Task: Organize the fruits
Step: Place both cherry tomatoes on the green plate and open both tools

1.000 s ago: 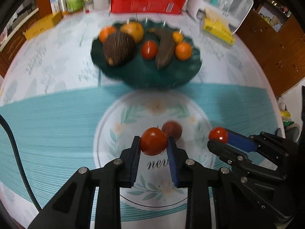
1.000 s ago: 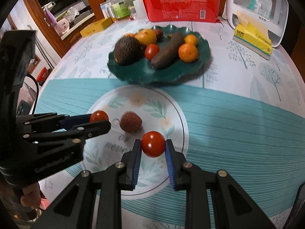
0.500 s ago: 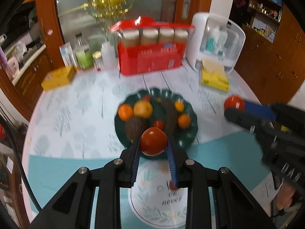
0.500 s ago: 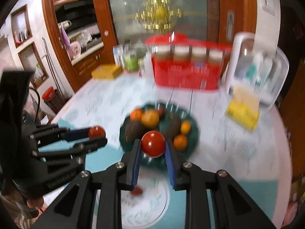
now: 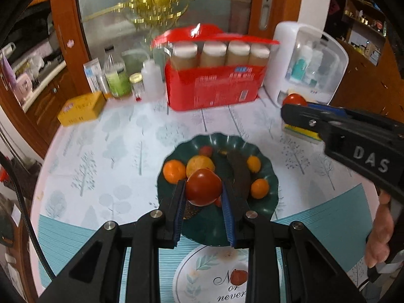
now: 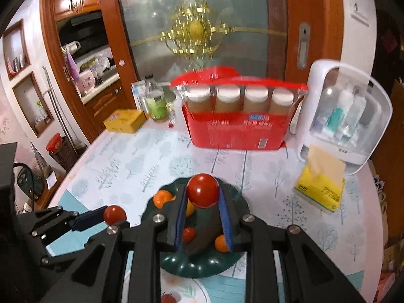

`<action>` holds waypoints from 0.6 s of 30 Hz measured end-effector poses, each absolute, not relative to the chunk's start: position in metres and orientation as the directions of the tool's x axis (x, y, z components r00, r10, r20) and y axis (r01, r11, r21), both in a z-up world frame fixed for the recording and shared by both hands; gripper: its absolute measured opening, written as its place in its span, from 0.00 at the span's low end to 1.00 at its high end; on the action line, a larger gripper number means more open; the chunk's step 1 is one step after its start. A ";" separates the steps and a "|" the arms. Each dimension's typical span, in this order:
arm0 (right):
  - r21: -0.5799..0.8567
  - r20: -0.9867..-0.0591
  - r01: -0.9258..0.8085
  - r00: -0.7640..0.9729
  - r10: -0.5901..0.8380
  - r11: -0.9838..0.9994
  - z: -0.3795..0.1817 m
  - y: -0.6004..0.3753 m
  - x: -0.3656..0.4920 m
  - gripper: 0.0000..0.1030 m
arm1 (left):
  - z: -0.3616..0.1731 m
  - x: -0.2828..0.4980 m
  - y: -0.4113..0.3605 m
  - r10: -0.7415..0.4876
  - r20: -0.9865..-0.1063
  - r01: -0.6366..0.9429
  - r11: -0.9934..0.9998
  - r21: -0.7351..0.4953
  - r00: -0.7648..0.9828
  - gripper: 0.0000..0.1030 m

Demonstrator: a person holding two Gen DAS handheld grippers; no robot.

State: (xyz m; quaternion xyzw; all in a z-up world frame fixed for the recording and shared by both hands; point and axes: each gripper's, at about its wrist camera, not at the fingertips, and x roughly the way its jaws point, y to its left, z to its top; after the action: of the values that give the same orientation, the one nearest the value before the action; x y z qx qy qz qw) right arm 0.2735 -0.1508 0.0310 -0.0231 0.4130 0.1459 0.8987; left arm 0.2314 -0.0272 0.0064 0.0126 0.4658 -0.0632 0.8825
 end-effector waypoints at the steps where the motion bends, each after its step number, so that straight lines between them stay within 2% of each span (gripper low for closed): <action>1: 0.082 -0.757 -0.283 0.606 0.245 0.956 0.023 -0.150 0.276 0.24 | -0.001 0.235 -0.027 -0.097 -0.830 0.118 0.992 -0.038 0.549 0.25; 11: 0.109 -0.842 -0.283 0.483 0.239 0.953 -0.066 -0.138 0.317 0.24 | -0.077 0.255 -0.028 -0.097 -0.884 0.066 0.995 -0.075 0.458 0.25; 18: 0.107 -0.878 -0.287 0.422 0.226 0.952 -0.107 -0.130 0.332 0.25 | -0.106 0.260 -0.027 -0.088 -0.904 0.051 0.996 -0.073 0.419 0.26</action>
State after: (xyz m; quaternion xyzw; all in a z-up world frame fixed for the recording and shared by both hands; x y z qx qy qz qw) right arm 0.3320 -0.1301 -0.1072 -0.0297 0.5158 0.1522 0.8426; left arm 0.2599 -0.0271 -0.1064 -0.0173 0.5375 -0.0412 0.8421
